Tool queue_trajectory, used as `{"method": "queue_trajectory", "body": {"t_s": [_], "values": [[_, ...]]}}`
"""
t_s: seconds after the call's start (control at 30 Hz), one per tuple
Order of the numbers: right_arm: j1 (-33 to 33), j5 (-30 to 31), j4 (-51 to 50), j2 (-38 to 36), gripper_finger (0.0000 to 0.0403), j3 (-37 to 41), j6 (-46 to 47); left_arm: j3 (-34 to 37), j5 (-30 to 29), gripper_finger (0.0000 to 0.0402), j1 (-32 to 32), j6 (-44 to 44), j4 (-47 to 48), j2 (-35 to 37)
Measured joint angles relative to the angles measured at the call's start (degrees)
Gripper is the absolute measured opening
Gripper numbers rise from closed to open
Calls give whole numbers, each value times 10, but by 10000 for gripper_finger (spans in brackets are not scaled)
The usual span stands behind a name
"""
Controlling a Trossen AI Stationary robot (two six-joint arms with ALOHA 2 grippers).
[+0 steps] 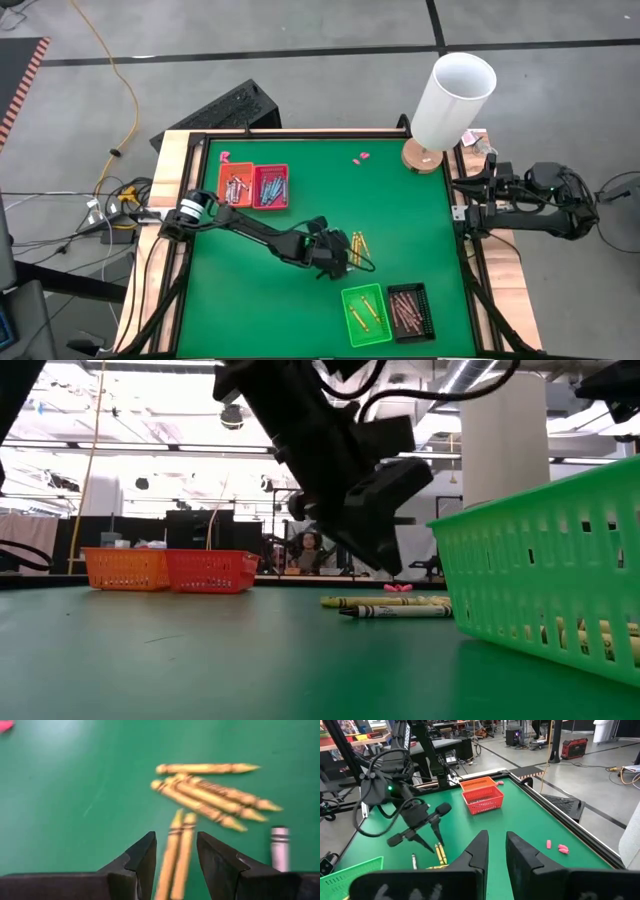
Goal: Sort crayons
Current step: Put the yellow crayon into the green bin
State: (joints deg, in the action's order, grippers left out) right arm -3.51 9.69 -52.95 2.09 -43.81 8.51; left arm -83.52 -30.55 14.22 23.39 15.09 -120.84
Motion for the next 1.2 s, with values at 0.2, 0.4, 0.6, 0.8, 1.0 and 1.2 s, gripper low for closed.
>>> {"method": "queue_trajectory", "body": {"t_s": [0.2, 0.4, 0.6, 0.8, 1.0, 1.2], "values": [[0, 0, 0, 0, 68, 0, 0, 15, 14, 132, -1, -60, -24, -2], [0, 0, 0, 0, 68, 0, 0, 14, 23, 132, -10, -91, -25, -2], [0, 0, 0, 0, 68, 0, 0, 19, 50, 132, -20, -103, -34, -2], [0, 0, 0, 0, 68, 0, 0, 36, 47, 132, -20, -103, -36, -2], [0, 0, 0, 0, 68, 0, 0, 69, 43, 132, -20, -72, -58, 0], [0, 0, 0, 0, 68, 0, 0, 65, 55, 132, -19, -69, -56, 1]]}}
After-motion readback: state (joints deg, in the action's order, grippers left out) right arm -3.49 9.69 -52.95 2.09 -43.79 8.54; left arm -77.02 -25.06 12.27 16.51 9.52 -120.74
